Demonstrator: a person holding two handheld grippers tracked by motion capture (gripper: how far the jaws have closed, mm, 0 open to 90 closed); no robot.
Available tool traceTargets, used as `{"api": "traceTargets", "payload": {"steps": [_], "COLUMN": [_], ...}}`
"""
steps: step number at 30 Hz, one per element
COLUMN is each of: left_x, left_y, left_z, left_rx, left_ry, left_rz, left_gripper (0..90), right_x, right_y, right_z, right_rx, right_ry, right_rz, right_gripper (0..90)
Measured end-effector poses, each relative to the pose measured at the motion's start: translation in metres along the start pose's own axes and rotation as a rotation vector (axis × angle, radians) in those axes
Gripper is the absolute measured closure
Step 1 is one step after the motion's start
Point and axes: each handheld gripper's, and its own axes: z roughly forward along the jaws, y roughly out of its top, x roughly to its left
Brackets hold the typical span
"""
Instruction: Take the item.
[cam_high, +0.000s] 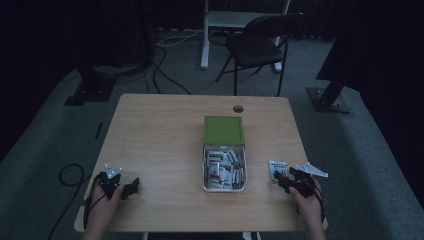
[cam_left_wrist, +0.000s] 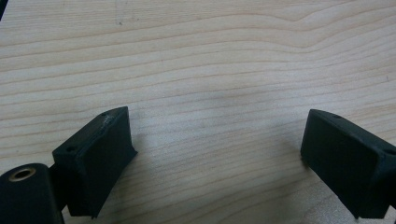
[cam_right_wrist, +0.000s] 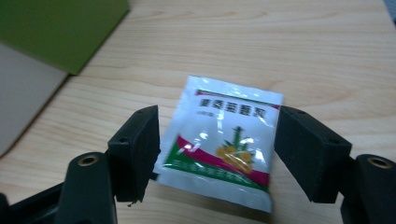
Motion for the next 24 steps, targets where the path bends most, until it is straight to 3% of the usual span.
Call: {"api": "traceTargets", "payload": {"steps": [10,13,22,24], "left_x": [0.000,0.000,0.000,0.000], "left_y": [0.000,0.000,0.000,0.000], "left_z": [0.000,0.000,0.000,0.000], "left_rx": [0.000,0.000,0.000,0.000], "left_ry": [0.000,-0.004,-0.004,-0.004], "left_rz": [0.000,0.003,0.003,0.003], "left_gripper": [9.8,9.8,9.8,9.8], "right_x": [0.012,0.015,0.022,0.022], "right_y": [0.002,0.002,-0.001,-0.001], "right_z": [-0.003,-0.003,0.000,0.000], "right_rx": [-0.009,0.010,0.045,0.039], "right_ry": [0.089,0.118,0.172,0.200], "right_rz": [-0.031,-0.038,-0.117,-0.109], "right_gripper": [25.8,20.5,19.1,19.2]}}
